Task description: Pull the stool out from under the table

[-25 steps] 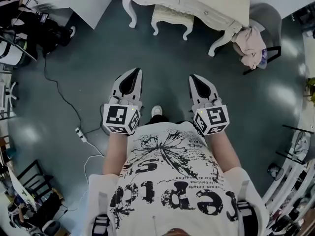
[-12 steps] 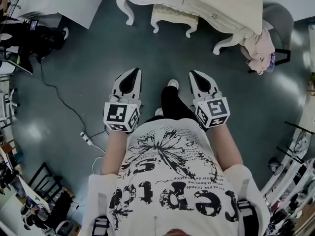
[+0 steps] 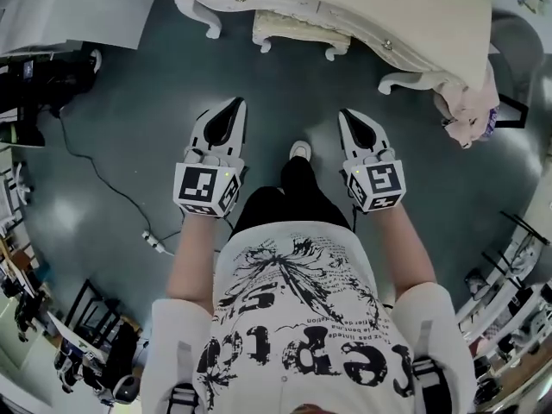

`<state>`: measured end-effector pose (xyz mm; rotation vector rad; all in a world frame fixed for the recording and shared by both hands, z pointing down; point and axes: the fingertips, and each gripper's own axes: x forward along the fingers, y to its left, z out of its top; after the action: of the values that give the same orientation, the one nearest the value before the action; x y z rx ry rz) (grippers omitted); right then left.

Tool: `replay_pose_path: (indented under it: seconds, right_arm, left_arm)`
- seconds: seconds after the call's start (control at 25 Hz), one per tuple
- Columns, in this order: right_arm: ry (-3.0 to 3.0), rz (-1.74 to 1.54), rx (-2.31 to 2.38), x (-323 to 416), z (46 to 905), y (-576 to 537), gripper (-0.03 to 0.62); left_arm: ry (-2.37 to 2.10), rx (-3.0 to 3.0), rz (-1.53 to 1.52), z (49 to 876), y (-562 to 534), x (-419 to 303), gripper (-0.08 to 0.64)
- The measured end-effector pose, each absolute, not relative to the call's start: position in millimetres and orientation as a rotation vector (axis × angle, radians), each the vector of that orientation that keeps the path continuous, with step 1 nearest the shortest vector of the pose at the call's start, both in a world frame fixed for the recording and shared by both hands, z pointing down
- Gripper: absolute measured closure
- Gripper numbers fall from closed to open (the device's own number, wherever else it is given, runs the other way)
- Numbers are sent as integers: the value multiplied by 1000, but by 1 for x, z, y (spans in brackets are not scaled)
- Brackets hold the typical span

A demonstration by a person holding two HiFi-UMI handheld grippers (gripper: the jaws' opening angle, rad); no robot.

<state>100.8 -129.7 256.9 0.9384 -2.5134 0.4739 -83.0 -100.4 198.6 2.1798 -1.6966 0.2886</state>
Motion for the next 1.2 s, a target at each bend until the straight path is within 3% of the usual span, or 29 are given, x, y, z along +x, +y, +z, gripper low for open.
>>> replay_pose_path:
  seconds: [0.68, 1.0, 1.04, 1.12, 1.2]
  right_arm:
    - [-2301, 631, 1214, 96, 513, -217, 580]
    - [-2227, 549, 1351, 105, 645, -253, 577]
    - [-2222, 528, 1379, 108, 657, -261, 569]
    - [-2227, 494, 1429, 113, 678, -279, 416]
    - [-2223, 465, 1471, 120, 695, -297, 377]
  left_arm:
    - [-1495, 2160, 363, 455, -184, -105, 540]
    - [-1464, 2226, 358, 564, -200, -107, 540]
    - [-1470, 2232, 355, 574, -200, -107, 539]
    - [-1478, 2247, 343, 595, -202, -104, 540]
    - [-1480, 2257, 317, 613, -206, -99, 540]
